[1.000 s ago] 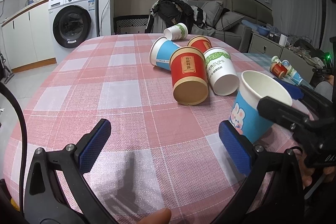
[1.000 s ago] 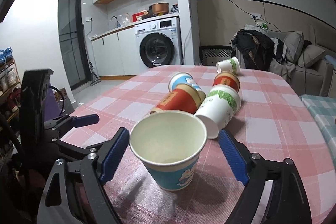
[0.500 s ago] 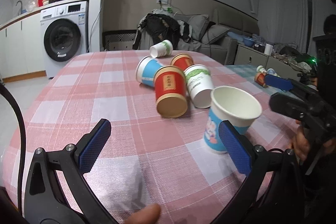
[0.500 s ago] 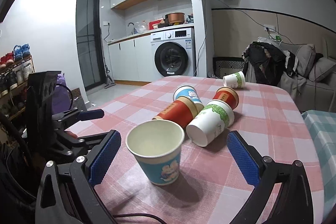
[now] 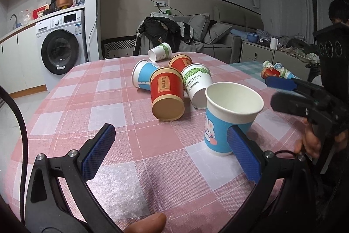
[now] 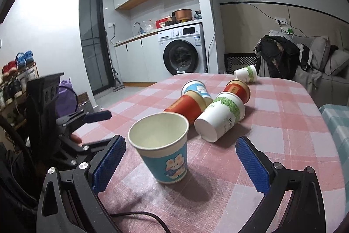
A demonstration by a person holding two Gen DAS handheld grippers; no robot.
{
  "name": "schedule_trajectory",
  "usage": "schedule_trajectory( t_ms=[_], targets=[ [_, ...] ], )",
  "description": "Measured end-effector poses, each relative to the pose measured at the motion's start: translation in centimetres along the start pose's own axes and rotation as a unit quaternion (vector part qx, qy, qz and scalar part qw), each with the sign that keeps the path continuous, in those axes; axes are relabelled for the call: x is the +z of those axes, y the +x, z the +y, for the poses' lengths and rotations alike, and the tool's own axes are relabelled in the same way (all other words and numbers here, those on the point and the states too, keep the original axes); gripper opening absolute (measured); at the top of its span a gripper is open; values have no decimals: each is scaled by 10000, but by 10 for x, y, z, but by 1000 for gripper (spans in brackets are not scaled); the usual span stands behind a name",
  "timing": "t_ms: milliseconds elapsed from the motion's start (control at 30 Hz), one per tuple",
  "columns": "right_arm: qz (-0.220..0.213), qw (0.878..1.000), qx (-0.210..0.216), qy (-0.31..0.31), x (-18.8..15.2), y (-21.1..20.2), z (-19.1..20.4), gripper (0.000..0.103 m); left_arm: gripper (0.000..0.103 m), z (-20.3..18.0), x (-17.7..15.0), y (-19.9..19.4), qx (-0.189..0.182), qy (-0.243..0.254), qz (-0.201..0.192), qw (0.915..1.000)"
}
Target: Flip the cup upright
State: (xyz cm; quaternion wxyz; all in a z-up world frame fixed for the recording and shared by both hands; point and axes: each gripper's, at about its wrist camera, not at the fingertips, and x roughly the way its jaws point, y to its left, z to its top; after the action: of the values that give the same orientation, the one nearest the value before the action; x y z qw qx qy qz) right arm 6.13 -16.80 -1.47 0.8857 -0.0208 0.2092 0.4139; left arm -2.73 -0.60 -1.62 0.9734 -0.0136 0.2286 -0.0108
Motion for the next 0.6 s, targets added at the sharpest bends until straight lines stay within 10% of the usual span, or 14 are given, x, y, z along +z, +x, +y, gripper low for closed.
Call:
schedule_trajectory(
  t_ms=[600],
  targets=[
    [-115,9999,39,-30,-6,-4,3,103,102,9,-4,8,-95,-115,3,9999]
  ],
)
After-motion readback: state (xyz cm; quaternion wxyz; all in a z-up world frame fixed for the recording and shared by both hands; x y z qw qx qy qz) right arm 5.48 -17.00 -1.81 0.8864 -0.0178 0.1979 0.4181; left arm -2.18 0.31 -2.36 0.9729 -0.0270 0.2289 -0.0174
